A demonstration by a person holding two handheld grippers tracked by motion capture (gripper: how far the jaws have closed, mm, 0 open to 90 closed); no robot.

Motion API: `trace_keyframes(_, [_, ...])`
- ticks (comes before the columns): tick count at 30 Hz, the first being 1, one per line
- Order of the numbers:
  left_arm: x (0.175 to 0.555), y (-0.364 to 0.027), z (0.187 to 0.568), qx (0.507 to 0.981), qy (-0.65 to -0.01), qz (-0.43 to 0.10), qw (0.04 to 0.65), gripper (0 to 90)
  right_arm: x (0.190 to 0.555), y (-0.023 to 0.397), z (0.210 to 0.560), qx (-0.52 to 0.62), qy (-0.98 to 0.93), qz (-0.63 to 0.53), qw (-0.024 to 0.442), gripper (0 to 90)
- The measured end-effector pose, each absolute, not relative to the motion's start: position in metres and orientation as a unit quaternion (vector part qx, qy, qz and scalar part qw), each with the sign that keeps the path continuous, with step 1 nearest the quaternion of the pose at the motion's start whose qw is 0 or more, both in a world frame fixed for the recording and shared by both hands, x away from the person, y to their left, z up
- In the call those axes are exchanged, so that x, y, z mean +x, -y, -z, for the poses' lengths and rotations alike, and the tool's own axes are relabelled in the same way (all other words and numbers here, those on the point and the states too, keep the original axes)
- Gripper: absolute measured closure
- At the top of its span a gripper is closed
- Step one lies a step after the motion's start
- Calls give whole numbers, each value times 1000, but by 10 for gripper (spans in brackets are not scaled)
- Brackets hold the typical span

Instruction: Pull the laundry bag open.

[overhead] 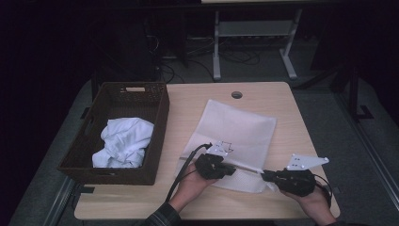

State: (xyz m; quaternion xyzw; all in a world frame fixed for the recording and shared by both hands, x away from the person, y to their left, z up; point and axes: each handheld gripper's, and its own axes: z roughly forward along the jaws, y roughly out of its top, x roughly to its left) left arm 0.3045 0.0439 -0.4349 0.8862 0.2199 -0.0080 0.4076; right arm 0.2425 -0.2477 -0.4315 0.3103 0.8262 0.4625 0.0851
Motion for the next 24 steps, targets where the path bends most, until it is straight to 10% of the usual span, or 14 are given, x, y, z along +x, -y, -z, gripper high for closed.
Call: trace_keyframes(24, [314,-68,434,881,-241,-2,408,870,241,260,432,323,-822,-461,89,838])
